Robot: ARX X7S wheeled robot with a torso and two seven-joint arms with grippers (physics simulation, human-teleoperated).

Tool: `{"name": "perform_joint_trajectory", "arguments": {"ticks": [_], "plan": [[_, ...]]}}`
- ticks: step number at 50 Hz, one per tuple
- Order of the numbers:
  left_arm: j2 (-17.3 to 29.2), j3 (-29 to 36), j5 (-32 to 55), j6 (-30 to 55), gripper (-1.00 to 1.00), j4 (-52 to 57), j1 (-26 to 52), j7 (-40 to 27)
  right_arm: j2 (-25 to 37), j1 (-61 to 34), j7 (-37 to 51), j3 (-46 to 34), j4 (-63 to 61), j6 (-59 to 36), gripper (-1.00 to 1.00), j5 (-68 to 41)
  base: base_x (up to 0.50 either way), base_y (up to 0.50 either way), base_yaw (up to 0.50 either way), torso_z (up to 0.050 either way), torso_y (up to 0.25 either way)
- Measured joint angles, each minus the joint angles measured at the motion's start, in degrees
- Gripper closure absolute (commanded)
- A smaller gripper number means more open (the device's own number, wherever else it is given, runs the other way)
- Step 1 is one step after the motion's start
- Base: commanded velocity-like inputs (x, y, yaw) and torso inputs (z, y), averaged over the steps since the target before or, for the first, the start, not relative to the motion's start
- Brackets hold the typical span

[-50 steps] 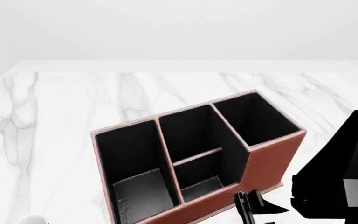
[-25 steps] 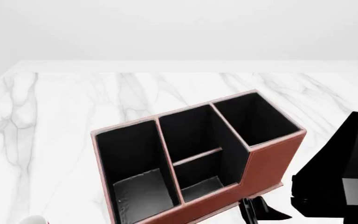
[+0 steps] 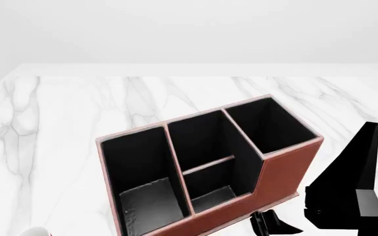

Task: Pick up the book and place it in the back compartment of the caddy.

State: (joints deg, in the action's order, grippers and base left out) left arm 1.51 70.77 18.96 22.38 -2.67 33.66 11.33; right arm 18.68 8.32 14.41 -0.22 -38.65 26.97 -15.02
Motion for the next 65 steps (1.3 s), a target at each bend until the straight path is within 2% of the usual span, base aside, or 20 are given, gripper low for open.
{"name": "perform_joint_trajectory", "arguments": {"ticks": [25,26,56,65], "plan": [[-0.4,7.7,7.9,-6.9,-1.00,-7.4,4.3,-5.0,0.3,0.2,0.2,-0.5,0.7,0.9,-1.00,-0.2,0.00,0.00,0.00,0.000,0.000],[-0.4,8.2,8.4,-7.3,1.00,-7.8,4.6,-5.3,0.3,0.2,0.2,-0.5,0.8,0.9,-1.00,-0.1,0.00,0.00,0.00,0.000,0.000],[-0.7,17.7,18.5,-16.2,1.00,-13.7,10.5,-11.2,1.2,0.2,1.6,-1.5,-2.1,-2.3,-1.00,-0.3,0.00,0.00,0.00,0.000,0.000],[2.9,17.7,18.8,-14.8,1.00,-9.8,14.2,-14.7,1.4,0.1,1.8,-1.7,-2.3,-2.5,-1.00,-0.4,0.00,0.00,0.00,0.000,0.001]]}}
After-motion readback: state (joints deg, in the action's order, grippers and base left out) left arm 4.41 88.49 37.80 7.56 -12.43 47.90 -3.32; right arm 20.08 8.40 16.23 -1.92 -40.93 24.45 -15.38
